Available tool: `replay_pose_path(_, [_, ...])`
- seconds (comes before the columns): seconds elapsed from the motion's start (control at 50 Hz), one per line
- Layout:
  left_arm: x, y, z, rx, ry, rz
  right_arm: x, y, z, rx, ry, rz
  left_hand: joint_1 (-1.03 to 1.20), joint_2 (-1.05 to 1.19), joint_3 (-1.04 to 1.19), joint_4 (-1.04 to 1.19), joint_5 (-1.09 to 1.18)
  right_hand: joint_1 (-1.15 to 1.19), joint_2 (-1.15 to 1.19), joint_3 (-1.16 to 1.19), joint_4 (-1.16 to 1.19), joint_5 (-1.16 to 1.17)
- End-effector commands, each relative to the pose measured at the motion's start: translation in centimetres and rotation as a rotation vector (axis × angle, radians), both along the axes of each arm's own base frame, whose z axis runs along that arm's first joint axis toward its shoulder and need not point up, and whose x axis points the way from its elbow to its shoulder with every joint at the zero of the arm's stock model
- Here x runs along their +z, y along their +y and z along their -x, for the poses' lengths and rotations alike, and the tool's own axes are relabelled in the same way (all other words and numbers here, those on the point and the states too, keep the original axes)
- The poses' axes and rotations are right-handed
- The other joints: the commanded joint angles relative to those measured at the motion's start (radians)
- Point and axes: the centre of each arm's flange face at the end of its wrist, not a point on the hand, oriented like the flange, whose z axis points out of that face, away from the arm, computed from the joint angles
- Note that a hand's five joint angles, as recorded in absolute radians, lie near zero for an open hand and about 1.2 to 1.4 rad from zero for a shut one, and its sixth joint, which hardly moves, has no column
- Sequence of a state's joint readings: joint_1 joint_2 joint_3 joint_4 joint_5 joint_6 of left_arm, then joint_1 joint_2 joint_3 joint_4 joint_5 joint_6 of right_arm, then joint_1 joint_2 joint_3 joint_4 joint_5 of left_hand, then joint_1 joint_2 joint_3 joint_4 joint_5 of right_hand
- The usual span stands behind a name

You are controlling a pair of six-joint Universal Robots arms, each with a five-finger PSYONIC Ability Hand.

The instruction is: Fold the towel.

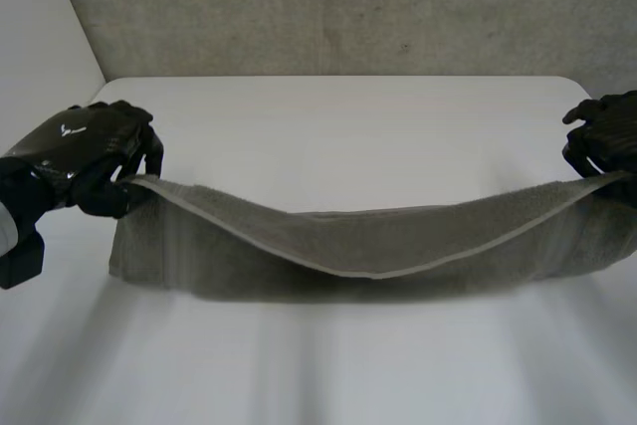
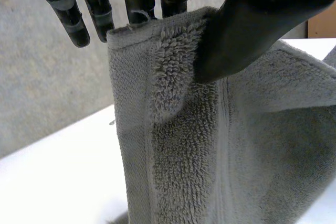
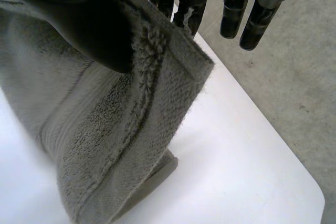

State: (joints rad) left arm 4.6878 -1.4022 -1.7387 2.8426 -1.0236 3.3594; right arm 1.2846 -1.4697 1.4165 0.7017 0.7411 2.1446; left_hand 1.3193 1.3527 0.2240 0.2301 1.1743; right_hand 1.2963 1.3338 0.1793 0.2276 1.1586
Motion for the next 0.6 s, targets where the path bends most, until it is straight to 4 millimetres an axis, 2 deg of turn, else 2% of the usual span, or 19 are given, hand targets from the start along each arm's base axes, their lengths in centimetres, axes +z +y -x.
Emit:
replay_pose_path(0.02, [-0.8,-0.9,-1.0,0.024,0.005,-0.055,-1.3,-0.9,0.7,0.023,0.050,-0.035,0.077,0.044,-0.049,-0.056,0.047,0.100,0.062,-0.005,-0.053,0.063])
replay_pose_path(0.04, [-1.4,-1.6,-1.5,0.038,0.000,-0.079,-1.3,-0.9,0.7,0.023,0.050,-0.035,0.077,0.044,-0.049,-0.056,0.047,0.100,0.062,-0.005,-0.053,0.063])
replay_pose_path(0.06, [-2.5,-2.5,-1.7,0.041,-0.007,-0.121,-2.2,-1.5,0.7,0.031,0.054,-0.066,0.077,0.044,-0.049,-0.056,0.047,0.100,0.062,-0.005,-0.053,0.063])
replay_pose_path(0.08, [-2.5,-2.5,-1.7,0.041,-0.007,-0.122,-3.1,-2.1,0.9,0.031,0.053,-0.097,0.077,0.044,-0.049,-0.056,0.047,0.100,0.062,-0.005,-0.053,0.063])
replay_pose_path(0.12, [-4.6,-3.9,-1.9,0.032,-0.044,-0.192,-3.9,-2.8,0.9,0.030,0.059,-0.115,0.077,0.044,-0.049,-0.056,0.047,0.100,0.062,-0.005,-0.053,0.063])
replay_pose_path(0.14, [-4.6,-3.9,-1.9,0.032,-0.044,-0.192,-4.7,-3.3,0.7,0.032,0.069,-0.137,0.077,0.044,-0.049,-0.056,0.047,0.100,0.062,-0.005,-0.053,0.063])
replay_pose_path(0.18, [-6.0,-5.1,-2.0,0.023,-0.077,-0.224,-5.3,-3.6,0.2,0.043,0.079,-0.152,0.077,0.044,-0.049,-0.056,0.047,0.100,0.062,-0.005,-0.053,0.063])
replay_pose_path(0.26, [-7.2,-6.2,-2.1,0.012,-0.095,-0.250,-6.6,-4.5,-0.9,0.062,0.105,-0.161,0.077,0.044,-0.049,-0.056,0.047,0.100,0.062,-0.005,-0.053,0.063])
replay_pose_path(0.3, [-7.7,-6.9,-2.2,0.014,-0.095,-0.262,-7.6,-5.6,-1.5,0.048,0.102,-0.142,0.077,0.044,-0.049,-0.056,0.047,0.100,0.062,-0.005,-0.053,0.063])
replay_pose_path(0.34, [-8.7,-7.9,-2.1,0.017,-0.102,-0.288,-7.9,-6.2,-1.6,0.031,0.092,-0.130,0.077,0.044,-0.049,-0.056,0.047,0.100,0.062,-0.005,-0.053,0.063])
replay_pose_path(0.42, [-9.6,-8.8,-1.9,0.024,-0.114,-0.306,-9.1,-7.5,-1.4,-0.006,0.081,-0.114,0.077,0.044,-0.049,-0.056,0.047,0.100,0.062,-0.005,-0.053,0.063])
replay_pose_path(0.5, [-11.2,-9.6,-1.3,0.024,-0.137,-0.342,-10.0,-7.9,-1.8,-0.002,0.083,-0.115,0.077,0.044,-0.049,-0.056,0.047,0.100,0.062,-0.005,-0.053,0.063])
replay_pose_path(0.6, [-12.8,-10.3,-1.0,0.028,-0.158,-0.371,-11.4,-8.0,-3.4,0.022,0.110,-0.111,0.077,0.044,-0.049,-0.056,0.047,0.100,0.062,-0.005,-0.053,0.063])
